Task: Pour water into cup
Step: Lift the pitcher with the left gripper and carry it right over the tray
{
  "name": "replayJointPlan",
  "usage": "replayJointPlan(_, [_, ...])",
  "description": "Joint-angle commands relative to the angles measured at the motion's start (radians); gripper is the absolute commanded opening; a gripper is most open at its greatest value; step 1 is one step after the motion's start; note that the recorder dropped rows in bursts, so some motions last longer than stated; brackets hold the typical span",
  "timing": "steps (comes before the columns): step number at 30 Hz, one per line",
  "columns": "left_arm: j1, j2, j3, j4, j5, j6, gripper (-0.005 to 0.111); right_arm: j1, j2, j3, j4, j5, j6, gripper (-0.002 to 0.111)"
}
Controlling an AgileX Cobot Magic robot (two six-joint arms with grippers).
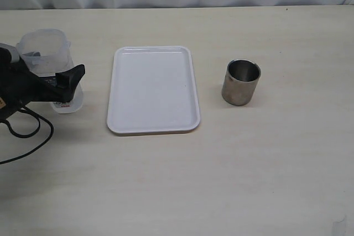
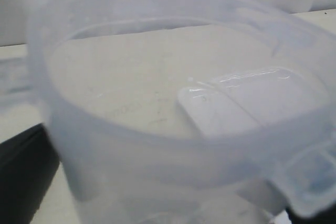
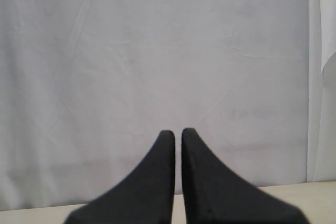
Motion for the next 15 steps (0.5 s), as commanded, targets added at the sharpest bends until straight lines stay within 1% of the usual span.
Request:
replayJointPlan(1, [-0.008, 0.004, -0.006, -0.002, -0.015, 0.0, 0.104, -0.003, -0.005, 0.004, -0.007, 0.011, 0.003, 0.004])
replayJointPlan(2, [-0.008, 0.004, -0.006, -0.002, -0.015, 0.0, 0.103, -0.003, -0.005, 0.004, -0.007, 0.011, 0.003, 0.004])
replayJointPlan(4, [-0.008, 0.004, -0.006, -0.002, -0.015, 0.0, 0.089, -0.003, -0.005, 0.004, -0.007, 0.011, 0.003, 0.004])
replayJointPlan(5, [-0.008, 0.004, -0.006, 0.0, -0.015, 0.0, 0.074, -0.003, -0.005, 0.004, -0.007, 0.011, 0.003, 0.004])
replayJointPlan(6, [-0.008, 0.004, -0.006, 0.009, -0.015, 0.0, 0.067, -0.003, -0.005, 0.004, -0.007, 0.011, 0.003, 0.004])
replayJointPlan(8, [-0.008, 0.004, -0.006, 0.074, -0.015, -0.008, 0.03, -0.003, -0.005, 0.004, -0.007, 0.011, 0.003, 0.004])
replayJointPlan(10, [-0.008, 0.004, -0.006, 0.102, -0.015, -0.003, 0.0, -0.003, -0.005, 0.004, -0.007, 0.011, 0.003, 0.004])
replayJointPlan(15, [-0.008, 0.004, -0.006, 0.102, -0.015, -0.005, 0.0, -0.003, -0.005, 0.004, 0.022, 0.01, 0.005, 0.004])
